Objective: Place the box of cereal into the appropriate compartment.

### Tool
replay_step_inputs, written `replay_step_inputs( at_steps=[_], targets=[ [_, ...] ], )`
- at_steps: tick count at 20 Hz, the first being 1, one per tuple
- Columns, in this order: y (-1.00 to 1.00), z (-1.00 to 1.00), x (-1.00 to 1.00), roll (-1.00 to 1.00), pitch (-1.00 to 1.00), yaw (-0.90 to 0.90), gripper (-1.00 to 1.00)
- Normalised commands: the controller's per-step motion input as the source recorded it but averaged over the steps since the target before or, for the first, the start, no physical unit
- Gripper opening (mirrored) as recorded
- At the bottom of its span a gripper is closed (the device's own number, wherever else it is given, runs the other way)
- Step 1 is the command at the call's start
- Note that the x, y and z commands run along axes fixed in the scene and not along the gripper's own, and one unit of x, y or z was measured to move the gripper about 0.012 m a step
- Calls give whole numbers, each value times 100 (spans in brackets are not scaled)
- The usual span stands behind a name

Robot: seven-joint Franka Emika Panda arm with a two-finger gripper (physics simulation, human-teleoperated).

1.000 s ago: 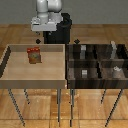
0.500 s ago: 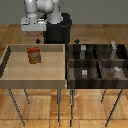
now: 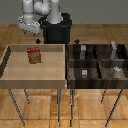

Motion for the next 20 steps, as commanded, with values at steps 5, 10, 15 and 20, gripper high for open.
replay_step_inputs(
  at_steps=[5, 10, 15, 20],
  targets=[
    [0, 0, 0, 0, 0, -96, 100],
    [0, 0, 20, 0, 0, -49, 100],
    [0, 5, 100, 0, 0, 0, 100],
    [0, 40, 0, 0, 0, 0, 100]
  ],
)
